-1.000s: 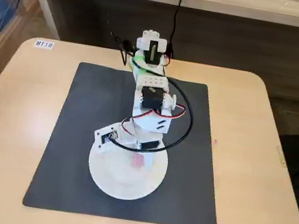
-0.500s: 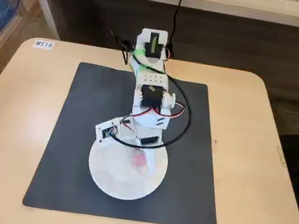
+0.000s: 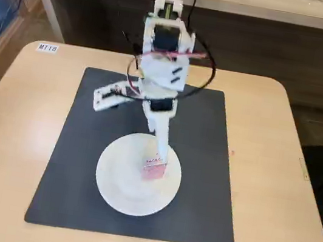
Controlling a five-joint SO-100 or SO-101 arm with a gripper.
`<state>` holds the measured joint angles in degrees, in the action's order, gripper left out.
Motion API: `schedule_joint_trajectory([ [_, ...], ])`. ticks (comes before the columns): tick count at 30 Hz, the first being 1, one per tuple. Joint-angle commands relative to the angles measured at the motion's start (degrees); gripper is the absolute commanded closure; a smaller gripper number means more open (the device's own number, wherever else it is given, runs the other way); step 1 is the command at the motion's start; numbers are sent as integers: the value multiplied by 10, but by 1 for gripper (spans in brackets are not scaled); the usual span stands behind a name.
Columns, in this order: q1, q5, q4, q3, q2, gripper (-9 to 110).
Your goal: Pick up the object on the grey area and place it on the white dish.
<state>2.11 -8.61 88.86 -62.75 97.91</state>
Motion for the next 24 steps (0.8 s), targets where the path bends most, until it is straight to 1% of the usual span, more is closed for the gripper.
schedule_joint_trajectory([
  [1,11,33,-171,-266,250,95],
  [2,18,47,-216,-335,305,101],
  [6,39,76,-330,-556,484,101],
  [10,45,91,-403,-757,639,101],
  [17,49,100,-428,-993,831,101],
  [21,52,102,-409,-1103,936,101],
  [24,56,90,-392,-1142,940,101],
])
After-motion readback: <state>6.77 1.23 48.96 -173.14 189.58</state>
